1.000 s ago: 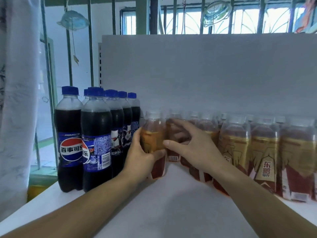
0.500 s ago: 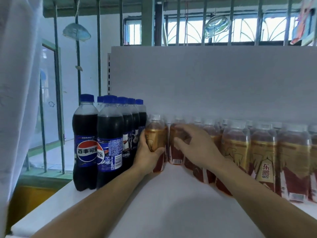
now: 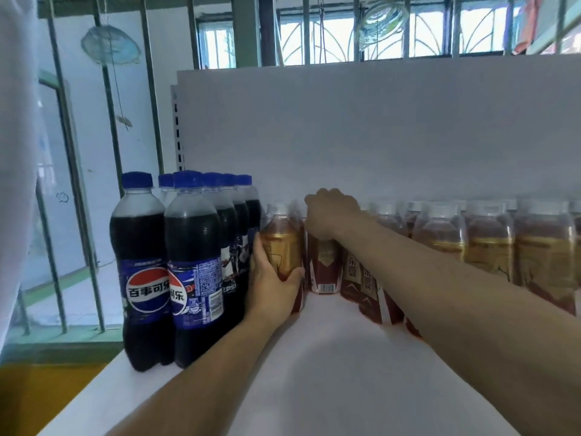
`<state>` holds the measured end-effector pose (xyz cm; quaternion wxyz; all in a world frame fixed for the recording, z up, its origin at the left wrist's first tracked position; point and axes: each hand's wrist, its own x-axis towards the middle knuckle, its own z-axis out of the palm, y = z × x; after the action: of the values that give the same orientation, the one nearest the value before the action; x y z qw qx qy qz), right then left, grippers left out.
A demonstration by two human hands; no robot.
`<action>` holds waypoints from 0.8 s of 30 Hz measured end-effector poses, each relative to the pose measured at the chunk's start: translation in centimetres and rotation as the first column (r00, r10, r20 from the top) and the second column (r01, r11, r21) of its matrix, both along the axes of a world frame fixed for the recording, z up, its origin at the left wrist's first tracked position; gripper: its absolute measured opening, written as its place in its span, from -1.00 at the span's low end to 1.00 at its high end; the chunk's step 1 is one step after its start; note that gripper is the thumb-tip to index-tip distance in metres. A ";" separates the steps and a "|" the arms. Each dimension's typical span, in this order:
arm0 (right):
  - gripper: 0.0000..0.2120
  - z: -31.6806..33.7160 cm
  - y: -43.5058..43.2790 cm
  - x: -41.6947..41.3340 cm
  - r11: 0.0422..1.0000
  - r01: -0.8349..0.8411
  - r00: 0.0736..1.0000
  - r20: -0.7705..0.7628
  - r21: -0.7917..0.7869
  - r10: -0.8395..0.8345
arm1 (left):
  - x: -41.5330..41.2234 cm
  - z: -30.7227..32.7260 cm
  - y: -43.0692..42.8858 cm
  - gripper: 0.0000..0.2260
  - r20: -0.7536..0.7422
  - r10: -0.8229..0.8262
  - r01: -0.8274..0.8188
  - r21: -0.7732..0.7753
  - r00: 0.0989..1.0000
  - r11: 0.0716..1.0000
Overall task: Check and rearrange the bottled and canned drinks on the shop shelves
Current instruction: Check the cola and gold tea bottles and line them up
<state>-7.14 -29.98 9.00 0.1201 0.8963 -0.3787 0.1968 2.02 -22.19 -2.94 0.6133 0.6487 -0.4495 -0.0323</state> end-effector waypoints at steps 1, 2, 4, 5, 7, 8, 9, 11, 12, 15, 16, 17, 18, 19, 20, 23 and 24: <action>-0.58 -0.1 -0.2 0.2 1.000 0.014 1.000 -0.018 -0.001 -0.015 | 0.1 0.0 0.0 -0.05 0.030 0.017 -0.017 0.002 0.999 1.000; -0.56 -0.2 -0.3 0.4 1.000 0.018 1.000 -0.016 -0.001 -0.018 | 0.1 0.0 0.0 -0.03 0.064 0.036 -0.036 0.002 0.997 0.999; -0.54 0.0 -0.4 0.5 1.000 0.018 1.000 0.013 -0.013 -0.018 | -0.1 0.2 0.3 0.00 0.134 0.072 -0.071 -0.015 0.988 0.997; -0.55 0.1 -0.4 0.6 0.999 0.024 1.000 0.014 -0.031 -0.023 | -0.3 0.3 0.5 0.01 0.168 0.086 -0.083 -0.029 0.982 0.996; -0.56 0.4 -0.4 0.6 0.997 0.043 0.999 0.000 -0.070 -0.043 | -0.6 0.5 0.8 0.01 0.243 0.116 -0.104 -0.063 0.963 0.993; -0.53 0.5 -0.2 0.6 0.996 0.041 0.999 0.001 -0.076 -0.041 | -0.7 0.6 0.9 -0.01 0.286 0.132 -0.113 -0.082 0.949 0.990; -0.48 0.5 0.0 0.6 0.997 0.029 1.000 0.006 -0.069 -0.029 | -0.7 0.6 1.0 -0.03 0.331 0.148 -0.120 -0.105 0.932 0.987; -0.44 0.5 0.2 0.6 1.000 -0.009 0.998 0.054 -0.002 0.010 | -0.8 0.6 1.2 -0.09 0.422 0.170 -0.121 -0.141 0.891 0.983; -0.46 0.5 0.3 0.5 0.999 -0.027 0.996 0.083 0.027 0.024 | -0.8 0.6 1.3 -0.13 0.470 0.170 -0.110 -0.152 0.866 0.982; -0.55 0.6 0.3 -0.3 0.997 -0.045 0.993 0.115 0.060 0.038 | -1.2 0.5 1.5 -0.22 0.555 0.158 -0.084 -0.156 0.816 0.984; -0.58 0.7 0.6 -0.6 0.997 -0.058 0.991 0.125 0.056 0.051 | -1.3 0.5 1.5 -0.23 0.574 0.159 -0.080 -0.160 0.804 0.984; -0.61 0.8 0.9 -1.0 0.996 -0.073 0.987 0.145 0.045 0.066 | -1.4 0.6 1.6 -0.25 0.592 0.163 -0.076 -0.170 0.790 0.982; -0.66 0.8 1.1 -1.4 0.996 -0.085 0.983 0.166 0.035 0.078 | -1.5 0.7 1.7 -0.26 0.605 0.160 -0.063 -0.178 0.780 0.982; -0.69 0.8 1.4 -1.8 0.995 -0.091 0.979 0.184 0.025 0.085 | -1.7 0.8 1.9 -0.27 0.612 0.141 -0.036 -0.181 0.778 0.983; -0.69 0.7 1.6 -2.3 0.995 -0.097 0.975 0.200 0.011 0.093 | -2.0 0.9 2.2 -0.28 0.615 0.113 0.004 -0.185 0.781 0.983; -0.66 0.4 2.5 -3.8 0.992 -0.124 0.962 0.243 -0.025 0.127 | -3.3 1.1 3.3 -0.28 0.580 0.010 0.105 -0.164 0.814 0.981; -0.66 0.5 2.9 -4.4 0.990 -0.136 0.956 0.257 -0.040 0.142 | -3.8 1.1 3.7 -0.26 0.565 -0.030 0.137 -0.148 0.825 0.979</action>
<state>-11.51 -27.04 9.52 0.0653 0.8859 -0.3251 0.3245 -1.77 -18.52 -1.83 0.5093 0.5504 -0.6385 0.1732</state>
